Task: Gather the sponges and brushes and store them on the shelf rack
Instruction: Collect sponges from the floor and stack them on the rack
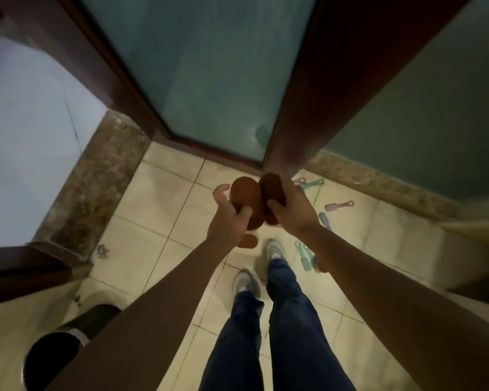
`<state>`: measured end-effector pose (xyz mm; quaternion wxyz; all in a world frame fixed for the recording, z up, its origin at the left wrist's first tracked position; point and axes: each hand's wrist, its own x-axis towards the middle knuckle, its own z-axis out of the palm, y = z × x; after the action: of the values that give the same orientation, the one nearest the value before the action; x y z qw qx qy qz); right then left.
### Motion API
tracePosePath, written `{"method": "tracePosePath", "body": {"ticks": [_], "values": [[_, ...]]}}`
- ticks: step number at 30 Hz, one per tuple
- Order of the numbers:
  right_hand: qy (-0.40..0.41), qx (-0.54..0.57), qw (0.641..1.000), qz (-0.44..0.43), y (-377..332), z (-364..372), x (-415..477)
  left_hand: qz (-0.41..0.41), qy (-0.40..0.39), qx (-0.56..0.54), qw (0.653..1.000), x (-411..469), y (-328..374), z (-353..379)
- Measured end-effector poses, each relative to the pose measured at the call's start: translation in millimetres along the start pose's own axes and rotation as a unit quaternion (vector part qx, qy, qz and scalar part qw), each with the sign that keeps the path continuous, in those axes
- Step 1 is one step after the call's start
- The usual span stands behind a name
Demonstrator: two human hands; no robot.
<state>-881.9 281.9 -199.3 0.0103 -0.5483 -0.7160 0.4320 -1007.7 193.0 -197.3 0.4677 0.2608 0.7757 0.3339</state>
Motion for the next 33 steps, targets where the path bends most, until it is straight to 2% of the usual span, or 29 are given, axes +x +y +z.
{"method": "tracePosePath", "body": {"ticks": [4,7,12,17,21,26,33], "values": [[0.088,0.106,0.990,0.028,-21,-48,-49,0.019,-0.012,-0.021,1.000,-37,45,0],[0.144,0.215,0.964,0.064,-25,-82,-85,0.056,-0.025,-0.041,0.997,-60,81,8],[0.222,0.302,0.923,0.088,-24,-133,-135,0.140,-0.052,0.012,0.989,-90,138,31],[0.299,0.347,0.883,0.098,-5,-181,-178,0.187,-0.069,0.103,0.975,-114,189,73],[0.357,0.395,0.841,0.097,19,-220,-211,0.198,-0.141,0.123,0.962,-139,226,116],[0.441,0.412,0.789,0.114,59,-274,-254,0.249,-0.210,0.179,0.929,-176,277,182],[0.545,0.382,0.739,0.110,138,-370,-342,0.341,-0.281,0.140,0.886,-256,332,298]]}}
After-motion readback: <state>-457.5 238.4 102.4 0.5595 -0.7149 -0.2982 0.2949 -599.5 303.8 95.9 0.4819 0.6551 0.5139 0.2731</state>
